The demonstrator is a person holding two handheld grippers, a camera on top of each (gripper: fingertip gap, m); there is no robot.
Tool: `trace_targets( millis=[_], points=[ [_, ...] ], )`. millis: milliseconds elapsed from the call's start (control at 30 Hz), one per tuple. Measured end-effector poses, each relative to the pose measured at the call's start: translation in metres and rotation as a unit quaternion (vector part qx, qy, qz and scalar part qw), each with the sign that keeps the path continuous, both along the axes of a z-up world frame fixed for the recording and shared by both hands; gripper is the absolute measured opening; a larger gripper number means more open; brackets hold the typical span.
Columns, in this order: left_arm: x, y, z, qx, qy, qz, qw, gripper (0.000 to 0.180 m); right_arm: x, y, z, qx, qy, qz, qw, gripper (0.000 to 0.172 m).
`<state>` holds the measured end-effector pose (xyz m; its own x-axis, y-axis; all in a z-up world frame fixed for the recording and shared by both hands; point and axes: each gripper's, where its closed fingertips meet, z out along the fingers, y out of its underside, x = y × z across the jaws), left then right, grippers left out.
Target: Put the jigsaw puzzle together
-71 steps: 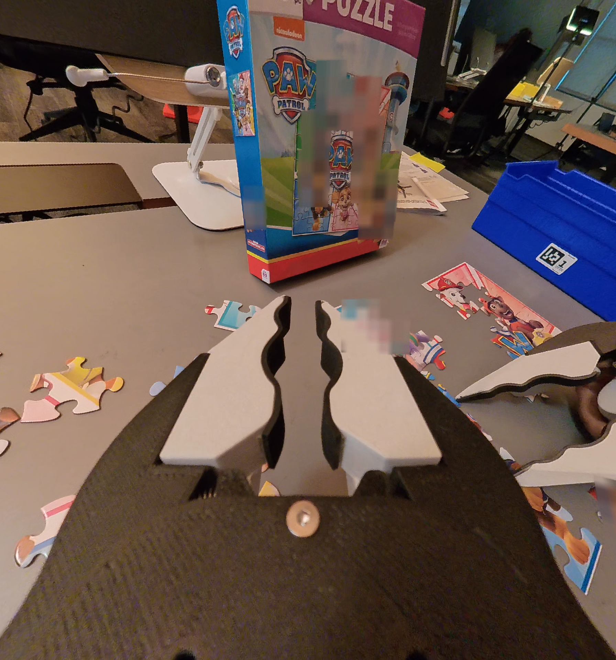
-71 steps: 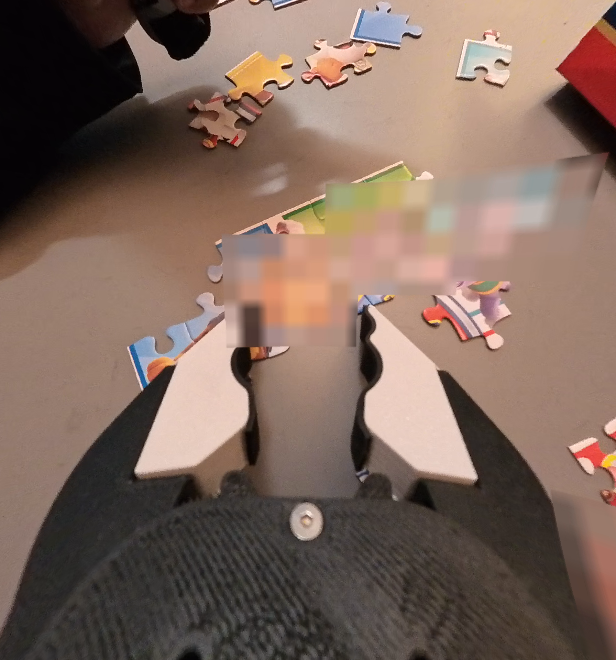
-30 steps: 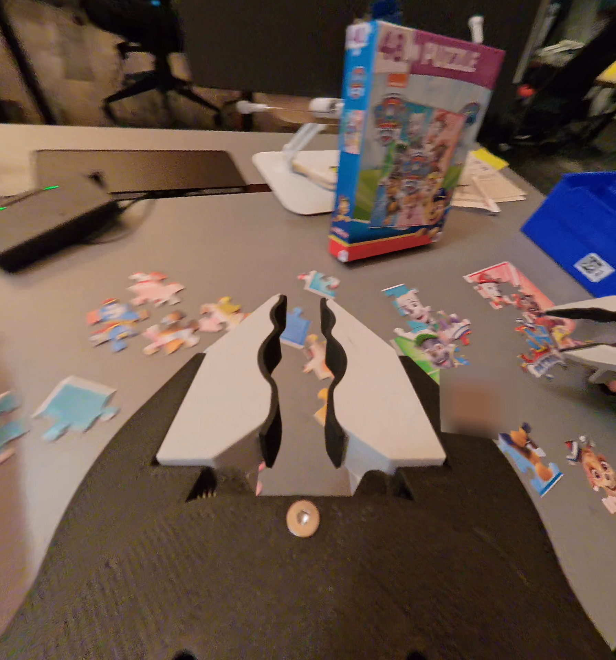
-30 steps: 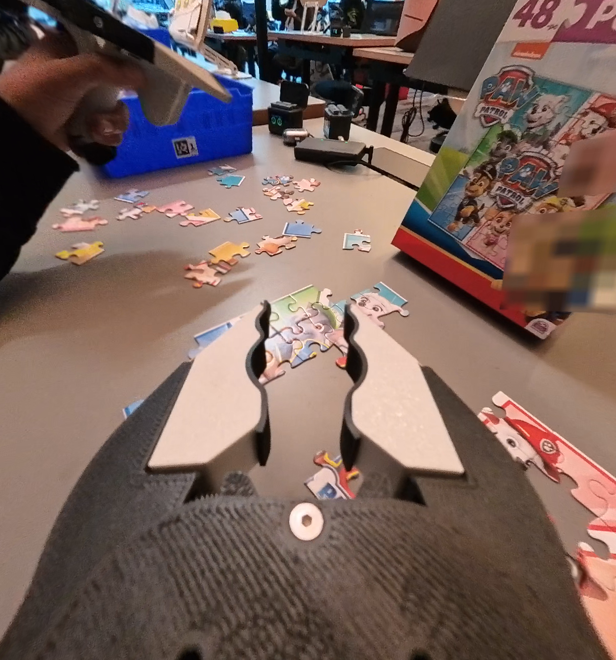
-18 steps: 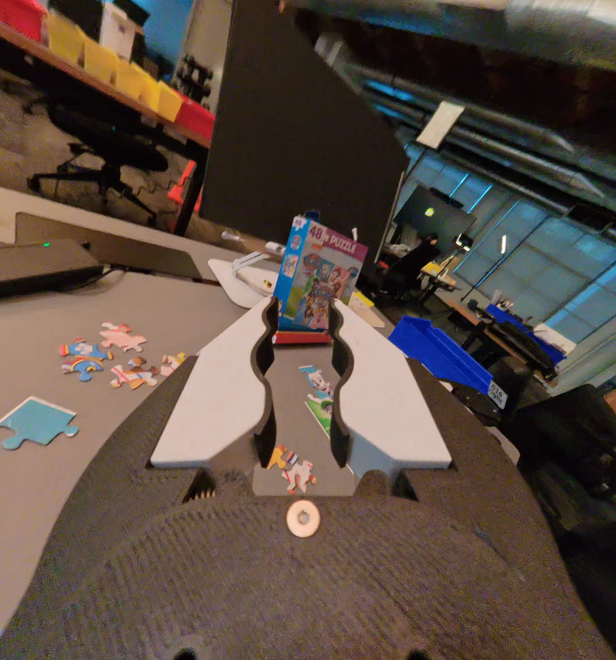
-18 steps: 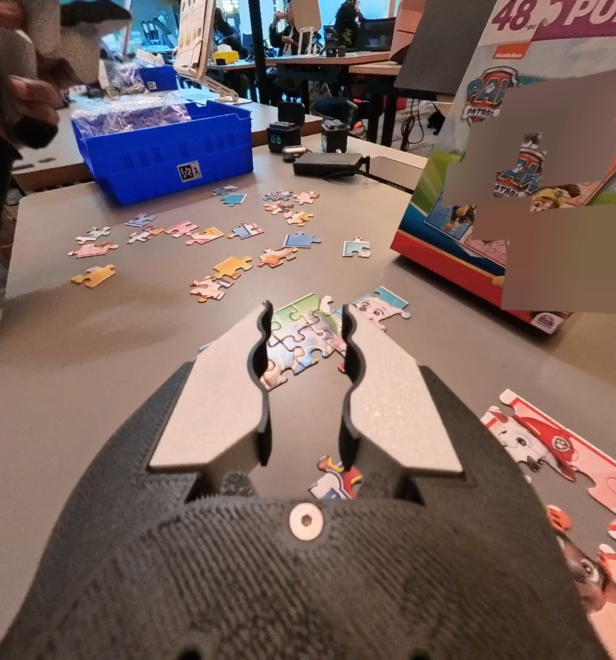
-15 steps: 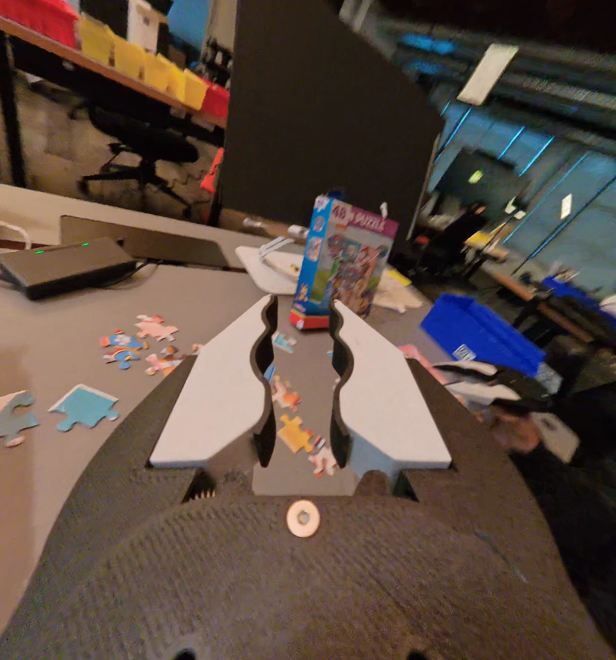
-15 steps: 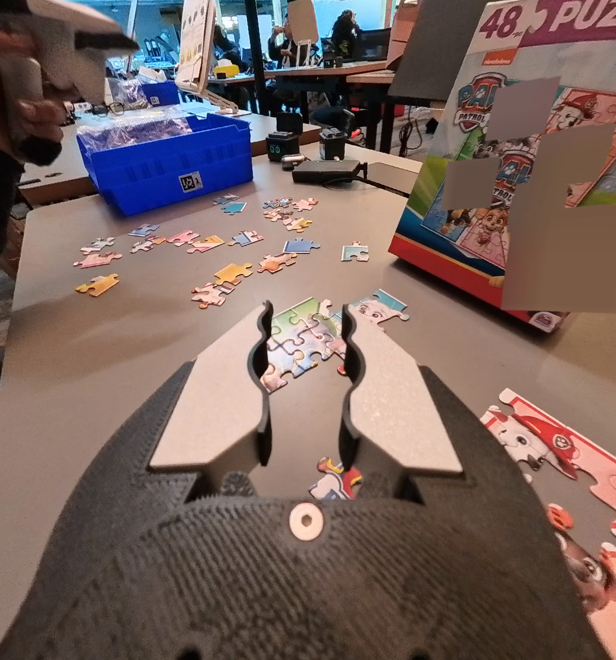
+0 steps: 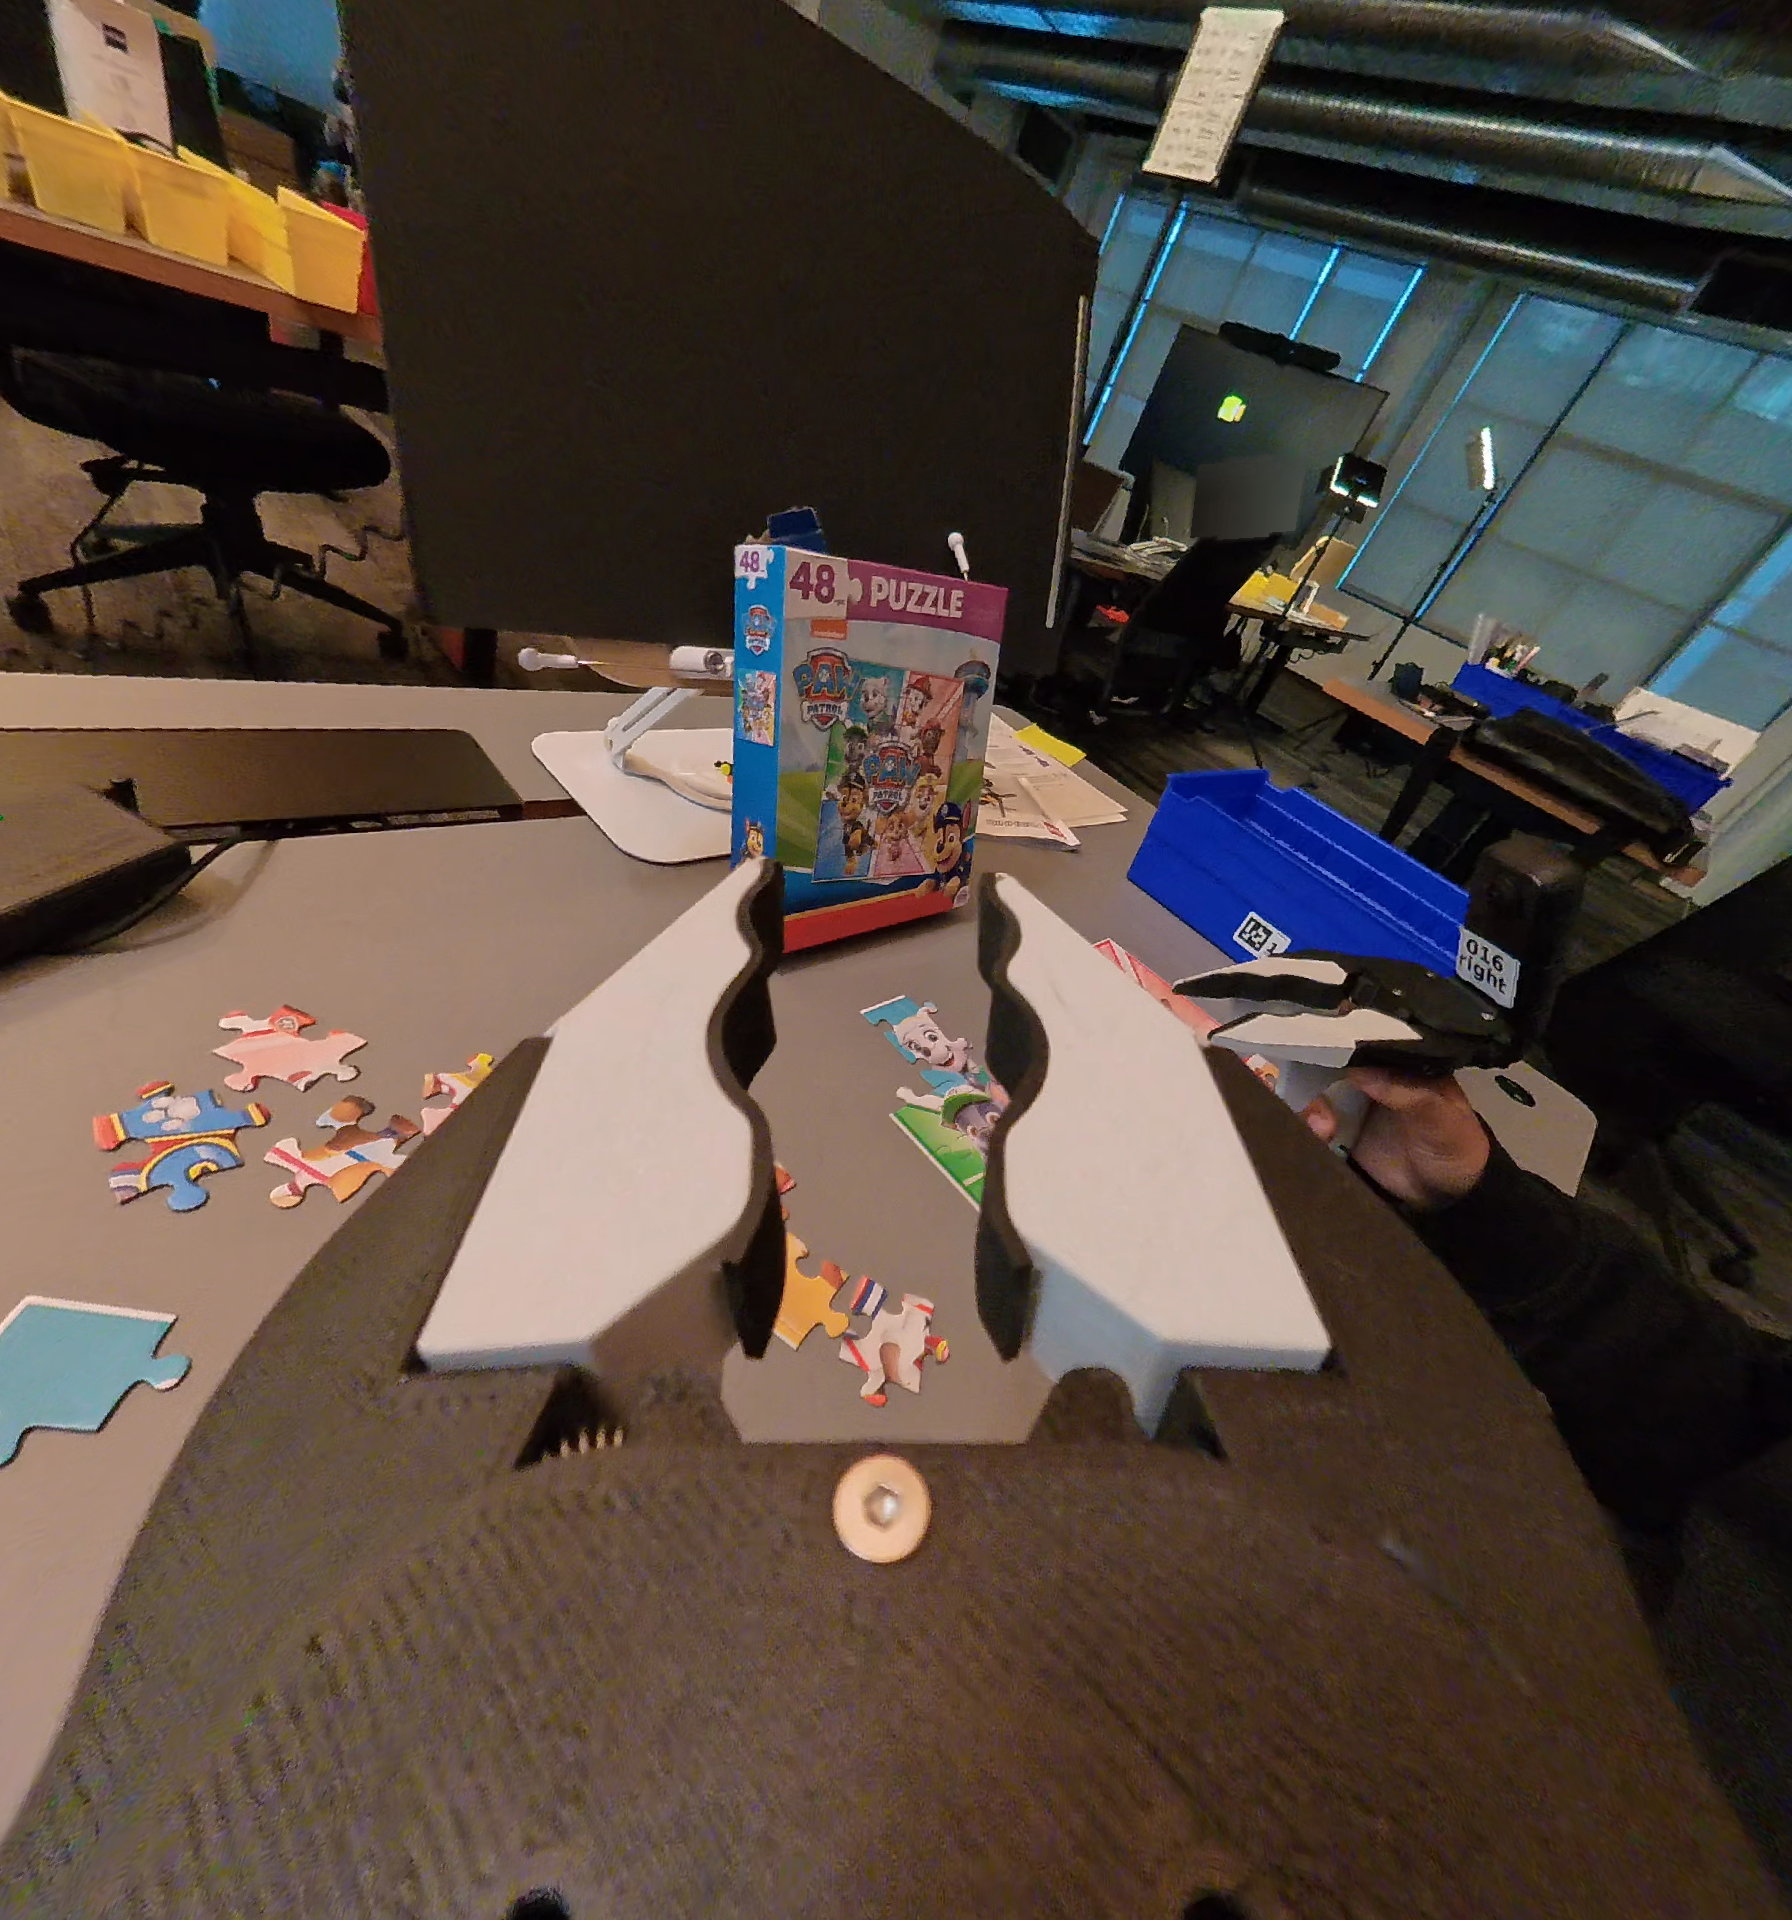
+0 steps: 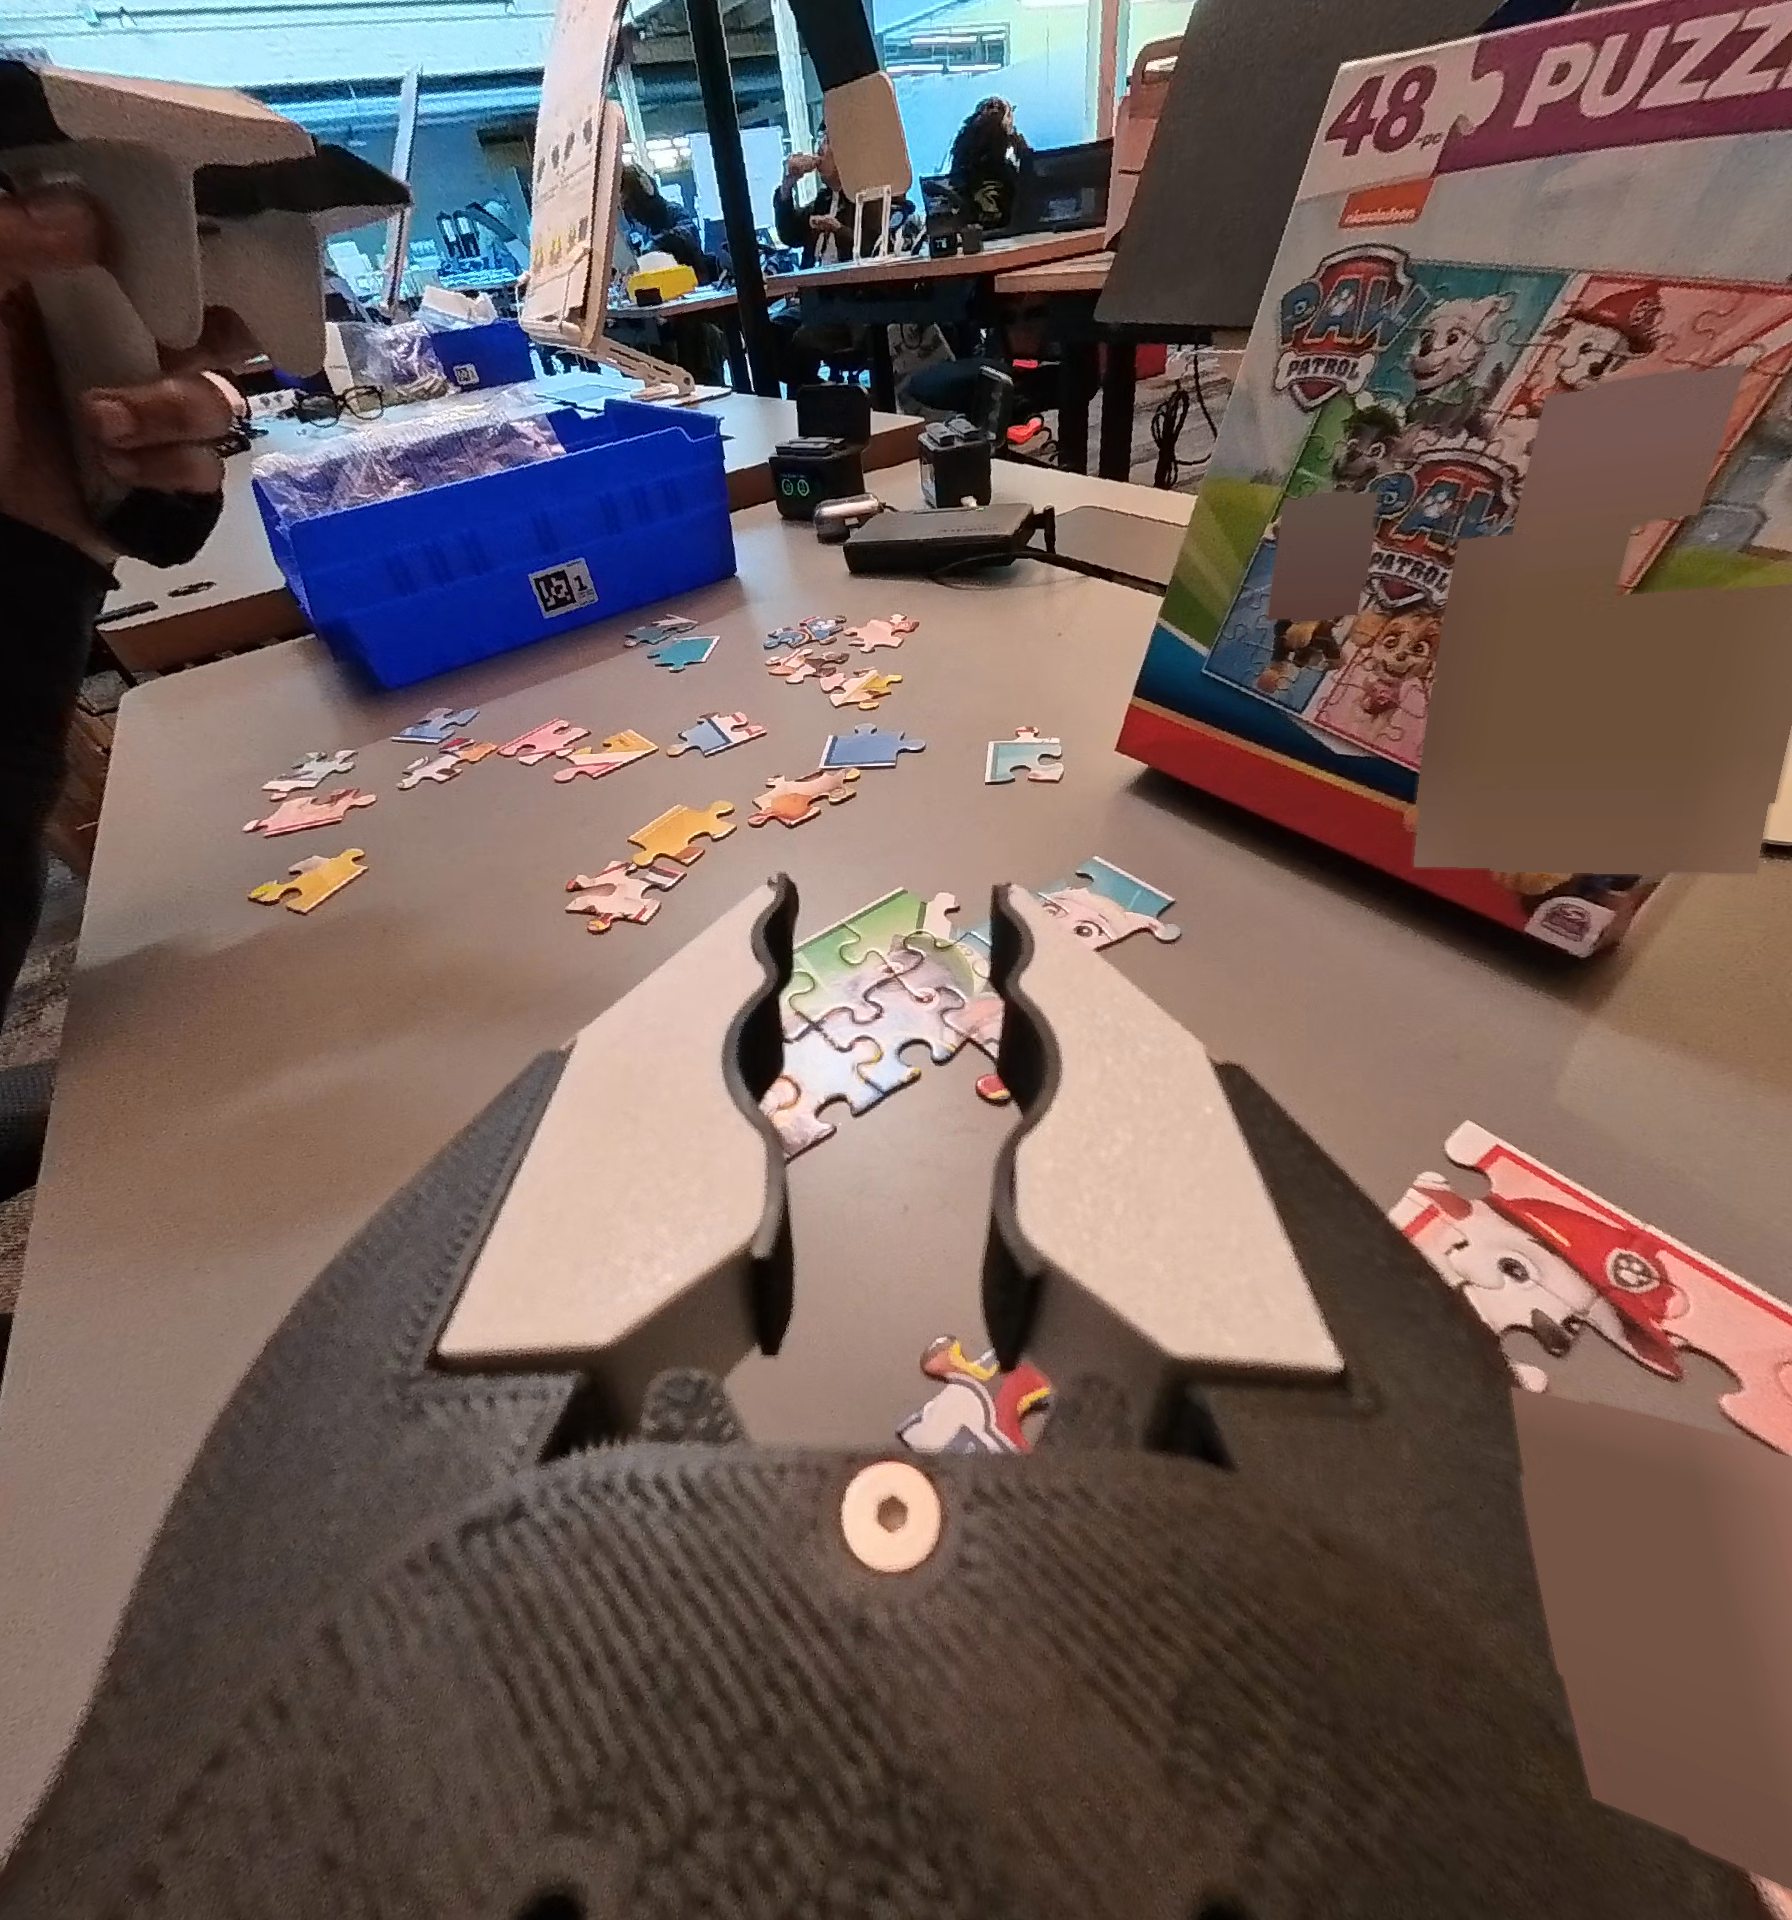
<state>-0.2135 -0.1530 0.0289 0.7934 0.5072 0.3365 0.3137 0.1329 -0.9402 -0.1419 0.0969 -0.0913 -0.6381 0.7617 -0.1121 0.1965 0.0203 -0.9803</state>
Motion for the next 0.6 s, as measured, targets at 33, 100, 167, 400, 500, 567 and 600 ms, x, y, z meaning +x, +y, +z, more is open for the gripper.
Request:
trace_targets(
  millis=[33,100,167,400,500,567,600],
  points=[
    [0.0,0.001,0.0,0.0,0.0,-0.002,1.0,0.035,0.0,0.0,0.0,0.002,0.0,-0.001,1.0,0.036],
    [0.001,0.004,-0.001,-0.002,0.001,-0.006,1.0,0.035,0.0,0.0,-0.001,0.005,0.001,-0.002,1.0,0.036],
    [0.001,0.007,-0.002,-0.005,0.0,-0.008,1.0,0.036,0.0,0.0,0.0,0.005,0.002,-0.003,1.0,0.036],
    [0.001,0.015,-0.006,-0.024,0.003,-0.012,1.0,0.036,-0.001,0.001,0.0,0.005,0.003,-0.003,1.0,0.036],
    [0.001,0.017,-0.008,-0.029,0.002,-0.013,0.999,0.037,-0.001,0.001,-0.001,0.008,0.003,-0.003,1.0,0.036],
    [0.001,0.017,-0.009,-0.03,0.002,-0.013,0.999,0.037,-0.001,0.0,-0.001,0.01,0.003,-0.004,1.0,0.036],
    [0.001,0.018,-0.009,-0.03,0.002,-0.014,0.999,0.037,-0.001,0.001,-0.001,0.011,0.004,-0.004,1.0,0.035]
  ],
)
